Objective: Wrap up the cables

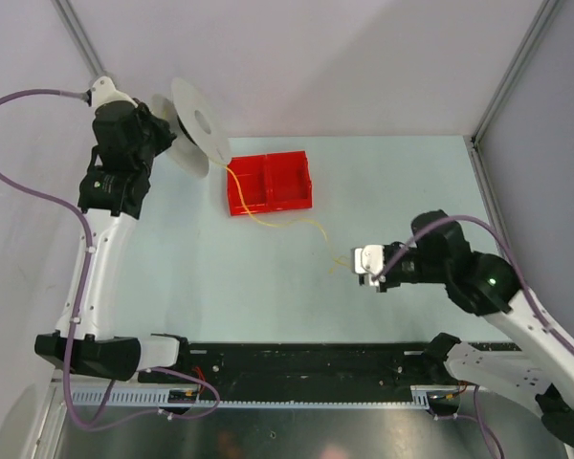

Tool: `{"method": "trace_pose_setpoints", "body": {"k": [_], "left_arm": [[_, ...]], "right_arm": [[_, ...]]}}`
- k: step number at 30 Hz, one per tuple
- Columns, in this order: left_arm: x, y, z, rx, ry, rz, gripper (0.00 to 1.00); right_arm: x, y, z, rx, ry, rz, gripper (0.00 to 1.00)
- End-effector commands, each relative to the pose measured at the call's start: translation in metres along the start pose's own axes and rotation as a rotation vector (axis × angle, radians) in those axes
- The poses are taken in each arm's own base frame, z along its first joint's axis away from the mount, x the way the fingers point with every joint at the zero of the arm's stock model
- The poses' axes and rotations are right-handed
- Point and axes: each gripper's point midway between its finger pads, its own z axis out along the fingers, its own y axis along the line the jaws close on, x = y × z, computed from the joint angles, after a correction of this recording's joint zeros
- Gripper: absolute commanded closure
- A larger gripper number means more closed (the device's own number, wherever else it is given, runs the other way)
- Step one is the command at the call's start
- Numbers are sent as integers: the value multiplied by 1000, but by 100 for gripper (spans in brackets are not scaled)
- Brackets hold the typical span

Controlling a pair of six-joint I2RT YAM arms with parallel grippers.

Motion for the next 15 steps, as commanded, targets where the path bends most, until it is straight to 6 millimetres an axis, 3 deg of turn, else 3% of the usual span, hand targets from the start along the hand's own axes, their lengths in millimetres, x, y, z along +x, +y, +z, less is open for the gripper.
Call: {"method": "trace_pose_setpoints", "body": {"k": [1, 8, 15], "left_arm": [[-18, 25, 10, -139, -123, 40, 100], [57, 44, 22, -205, 26, 249, 100], [116, 23, 8, -94, 147, 402, 100]], "right_arm": [[-59, -28, -35, 185, -115, -23, 100], [-145, -69, -90, 342, -354, -102, 100], [-222, -121, -136, 522, -537, -160, 100]]}}
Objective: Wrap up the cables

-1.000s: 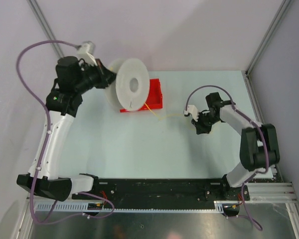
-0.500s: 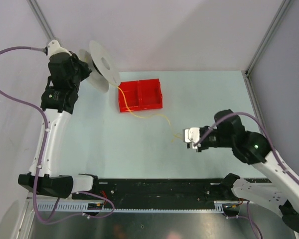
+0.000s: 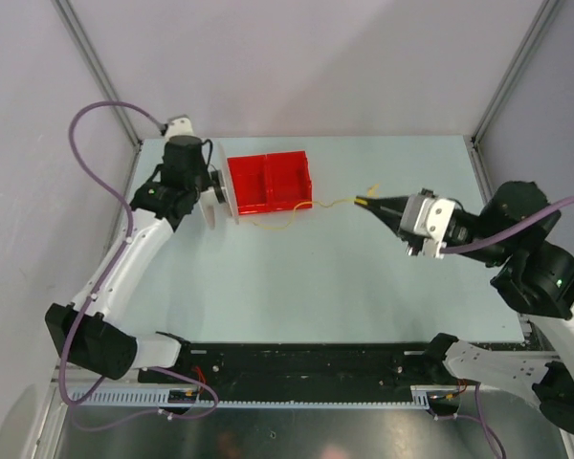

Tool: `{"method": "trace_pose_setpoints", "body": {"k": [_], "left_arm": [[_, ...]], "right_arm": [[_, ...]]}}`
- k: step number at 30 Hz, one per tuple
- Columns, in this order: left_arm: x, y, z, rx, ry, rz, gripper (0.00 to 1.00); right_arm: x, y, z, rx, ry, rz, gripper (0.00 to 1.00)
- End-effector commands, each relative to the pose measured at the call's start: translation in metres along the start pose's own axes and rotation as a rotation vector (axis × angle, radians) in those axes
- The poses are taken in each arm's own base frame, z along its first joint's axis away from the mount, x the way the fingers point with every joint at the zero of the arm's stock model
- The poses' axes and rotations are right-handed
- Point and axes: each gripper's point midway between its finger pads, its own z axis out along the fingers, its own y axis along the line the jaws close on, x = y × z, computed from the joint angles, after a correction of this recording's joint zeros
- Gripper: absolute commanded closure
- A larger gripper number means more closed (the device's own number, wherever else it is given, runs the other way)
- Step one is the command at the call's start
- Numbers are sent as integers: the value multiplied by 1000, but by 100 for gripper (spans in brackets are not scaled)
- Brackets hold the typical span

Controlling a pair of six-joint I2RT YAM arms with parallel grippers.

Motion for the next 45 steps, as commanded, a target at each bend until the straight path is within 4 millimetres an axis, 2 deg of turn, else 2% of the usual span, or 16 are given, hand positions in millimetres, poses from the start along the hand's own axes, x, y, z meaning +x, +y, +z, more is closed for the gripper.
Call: {"method": "trace_pose_setpoints", "body": {"k": [1, 6, 10, 14, 17, 22, 29, 35, 40, 45], "left_arm": [[-13, -21, -18, 76, -92, 67, 100], [10, -42, -31, 142, -74, 169, 100], [23, -43, -36, 156, -63, 199, 100], [31, -35, -33, 129, -47, 182, 100], [32, -41, -38, 182, -42, 189, 100], [48, -62, -57, 372, -26, 293, 100], [85, -80, -85, 589, -3, 445, 100], [103, -95, -123, 838, -34, 570, 100], [114, -94, -145, 958, -54, 646, 100], [127, -94, -170, 1087, -57, 666, 100]], "right_arm": [[-65, -60, 1, 187, -173, -41, 100], [-103, -87, 2, 249, -285, -91, 100], [-125, -105, 4, 308, -371, -70, 100], [-146, -98, 4, 263, -476, -32, 100], [-146, -101, 7, 287, -484, -29, 100], [-136, -129, 6, 441, -467, -77, 100], [-99, -173, 6, 574, -392, -73, 100], [-58, -212, -1, 646, -310, -99, 100], [-6, -242, -17, 696, -215, -103, 100], [60, -264, -38, 729, -83, -89, 100]]}}
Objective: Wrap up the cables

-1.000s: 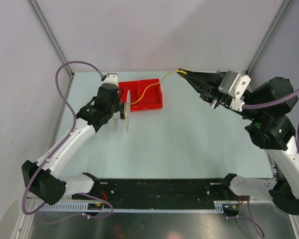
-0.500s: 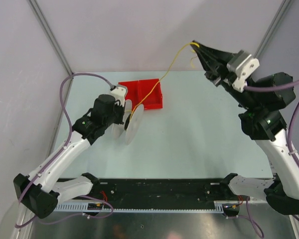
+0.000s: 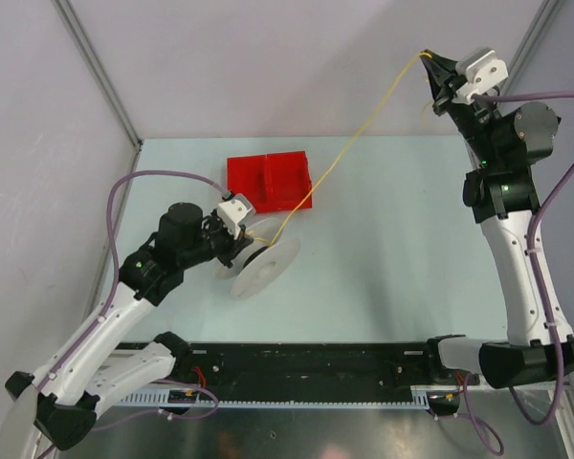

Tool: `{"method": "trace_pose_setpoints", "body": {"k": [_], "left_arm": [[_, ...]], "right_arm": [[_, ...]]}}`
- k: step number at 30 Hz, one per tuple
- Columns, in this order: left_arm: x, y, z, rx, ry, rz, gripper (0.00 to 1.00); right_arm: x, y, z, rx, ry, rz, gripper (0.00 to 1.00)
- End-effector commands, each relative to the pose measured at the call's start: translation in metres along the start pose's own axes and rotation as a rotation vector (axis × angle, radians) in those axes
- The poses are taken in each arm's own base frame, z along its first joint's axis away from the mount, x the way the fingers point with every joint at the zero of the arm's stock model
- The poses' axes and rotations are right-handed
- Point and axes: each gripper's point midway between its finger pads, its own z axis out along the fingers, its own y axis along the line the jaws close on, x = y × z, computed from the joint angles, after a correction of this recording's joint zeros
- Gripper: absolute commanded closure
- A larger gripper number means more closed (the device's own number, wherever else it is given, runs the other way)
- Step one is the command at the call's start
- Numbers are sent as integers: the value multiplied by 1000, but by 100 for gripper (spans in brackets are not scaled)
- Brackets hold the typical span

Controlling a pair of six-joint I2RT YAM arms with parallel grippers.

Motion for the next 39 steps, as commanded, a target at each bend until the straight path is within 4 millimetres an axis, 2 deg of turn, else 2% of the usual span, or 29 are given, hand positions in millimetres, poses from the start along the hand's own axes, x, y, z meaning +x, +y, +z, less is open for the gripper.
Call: {"method": "trace_pose_setpoints", "body": {"k": [1, 4, 7, 13, 18, 22, 26, 30, 34, 39], "left_arm": [[-14, -30, -14, 161, -92, 85, 100], [-21, -41, -21, 217, -122, 76, 100], [-38, -50, -31, 265, -164, 47, 100], [-78, -54, -47, 329, -229, -38, 100], [-117, -45, -62, 342, -292, -95, 100], [-151, -35, -77, 342, -353, -157, 100], [-179, -13, -87, 312, -424, -253, 100], [-200, 21, -92, 264, -498, -393, 100], [-209, 62, -94, 201, -548, -584, 100], [-209, 113, -98, 66, -628, -794, 100]], "right_arm": [[26, -23, -6, 16, 12, -30, 100], [68, -32, -16, 6, 109, -46, 100], [116, -34, -33, -13, 223, -18, 100], [201, -21, -77, -49, 413, 13, 100], [259, -9, -112, -75, 545, 70, 100], [291, 20, -139, -136, 634, 141, 100], [306, 55, -158, -195, 690, 227, 100], [305, 101, -173, -272, 730, 322, 100], [291, 144, -188, -343, 742, 377, 100], [260, 194, -209, -445, 730, 415, 100]]}}
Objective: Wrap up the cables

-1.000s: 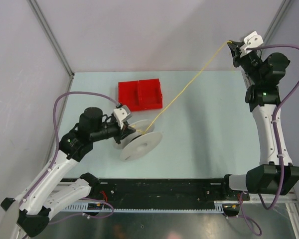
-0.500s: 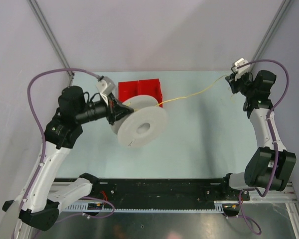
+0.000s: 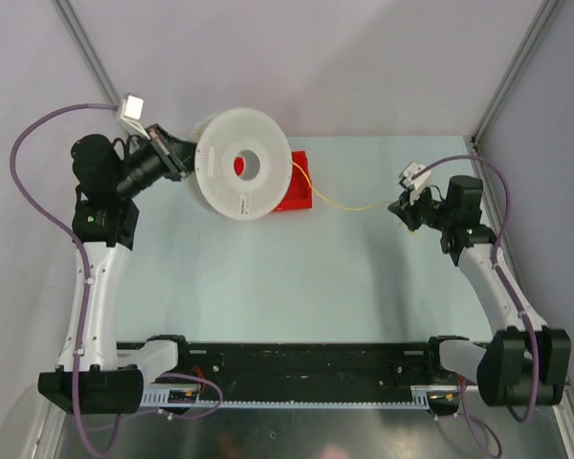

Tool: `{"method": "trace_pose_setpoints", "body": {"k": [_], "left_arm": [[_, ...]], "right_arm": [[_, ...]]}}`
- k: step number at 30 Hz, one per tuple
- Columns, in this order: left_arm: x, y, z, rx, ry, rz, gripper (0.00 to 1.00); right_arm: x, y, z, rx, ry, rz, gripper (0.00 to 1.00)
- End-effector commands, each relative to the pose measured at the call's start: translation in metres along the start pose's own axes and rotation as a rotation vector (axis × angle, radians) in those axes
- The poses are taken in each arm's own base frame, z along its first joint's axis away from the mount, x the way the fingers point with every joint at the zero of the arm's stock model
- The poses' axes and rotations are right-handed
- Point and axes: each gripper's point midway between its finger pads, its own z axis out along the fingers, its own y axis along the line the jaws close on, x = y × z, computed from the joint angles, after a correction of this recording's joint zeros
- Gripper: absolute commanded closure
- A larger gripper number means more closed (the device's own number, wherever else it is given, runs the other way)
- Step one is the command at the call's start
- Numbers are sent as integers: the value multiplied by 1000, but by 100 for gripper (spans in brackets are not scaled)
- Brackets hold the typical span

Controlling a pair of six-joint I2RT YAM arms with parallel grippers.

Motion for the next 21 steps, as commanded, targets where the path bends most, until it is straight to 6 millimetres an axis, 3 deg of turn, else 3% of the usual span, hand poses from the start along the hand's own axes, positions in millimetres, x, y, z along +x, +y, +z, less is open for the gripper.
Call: {"method": "trace_pose_setpoints", "body": {"k": [1, 6, 10, 13, 17, 21], "left_arm": [[-60, -6, -11, -33, -226, -132, 100], [-91, 37, -27, -235, -423, -212, 100], [-95, 67, -34, -363, -484, -225, 100], [-91, 89, -35, -448, -494, -234, 100], [-77, 117, -36, -570, -467, -209, 100], [-52, 156, -39, -773, -387, -152, 100]], "right_arm": [[-9, 54, -15, -102, -24, -18, 100], [-13, 118, -37, -219, -23, -111, 100], [-30, 164, -61, -307, -78, -261, 100], [-49, 190, -78, -361, -134, -359, 100], [-90, 215, -96, -403, -243, -468, 100], [-137, 227, -107, -378, -354, -558, 100]]}}
